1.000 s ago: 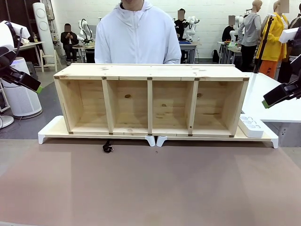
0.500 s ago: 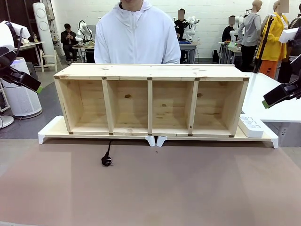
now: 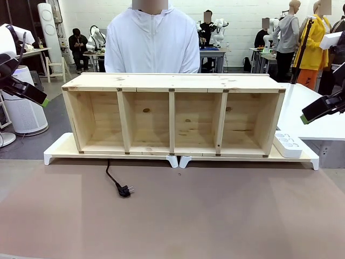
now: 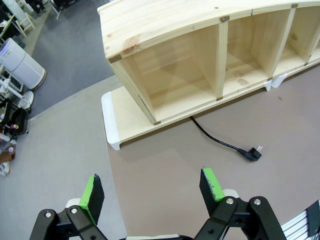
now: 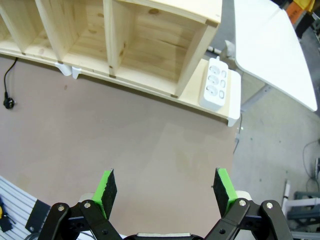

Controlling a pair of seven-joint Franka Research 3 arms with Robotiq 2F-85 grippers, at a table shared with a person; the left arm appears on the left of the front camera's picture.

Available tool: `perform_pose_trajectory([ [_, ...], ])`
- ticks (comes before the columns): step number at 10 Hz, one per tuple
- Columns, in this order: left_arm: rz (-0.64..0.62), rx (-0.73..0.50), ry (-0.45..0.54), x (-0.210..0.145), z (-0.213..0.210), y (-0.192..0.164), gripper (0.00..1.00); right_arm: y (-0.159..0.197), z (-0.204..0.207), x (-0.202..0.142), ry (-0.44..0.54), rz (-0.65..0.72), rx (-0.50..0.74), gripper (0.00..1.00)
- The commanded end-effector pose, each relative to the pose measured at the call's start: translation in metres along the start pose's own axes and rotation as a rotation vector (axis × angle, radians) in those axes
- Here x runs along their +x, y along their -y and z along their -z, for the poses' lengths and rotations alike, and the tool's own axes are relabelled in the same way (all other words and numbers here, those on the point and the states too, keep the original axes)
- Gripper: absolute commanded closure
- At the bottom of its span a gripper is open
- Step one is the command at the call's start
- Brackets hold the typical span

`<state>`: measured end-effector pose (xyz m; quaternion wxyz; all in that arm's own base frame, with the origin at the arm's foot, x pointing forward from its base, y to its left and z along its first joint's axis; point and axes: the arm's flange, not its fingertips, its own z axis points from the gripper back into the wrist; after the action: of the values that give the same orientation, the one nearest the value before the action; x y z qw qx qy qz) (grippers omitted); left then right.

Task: Perform cable management.
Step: When the cord part of the Power Cable appears at the lower middle area of the table and stops, grasp the cord part of the Power Cable.

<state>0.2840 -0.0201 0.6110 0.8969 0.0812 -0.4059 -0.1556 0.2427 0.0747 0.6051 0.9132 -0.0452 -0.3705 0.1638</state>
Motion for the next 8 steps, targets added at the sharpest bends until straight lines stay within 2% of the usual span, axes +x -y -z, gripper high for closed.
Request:
perform_pose_trajectory([
  [1, 0.004, 0.008, 0.008, 0.0019, 0.0015, 0.0007, 0.00, -0.0001, 0.0024, 0.0015, 0.003, -0.009, 0.001, 0.00],
  [8, 0.004, 0.008, 0.008, 0.0019, 0.0015, 0.0007, 0.00, -0.0001, 0.0024, 0.0015, 0.003, -0.009, 0.001, 0.00],
])
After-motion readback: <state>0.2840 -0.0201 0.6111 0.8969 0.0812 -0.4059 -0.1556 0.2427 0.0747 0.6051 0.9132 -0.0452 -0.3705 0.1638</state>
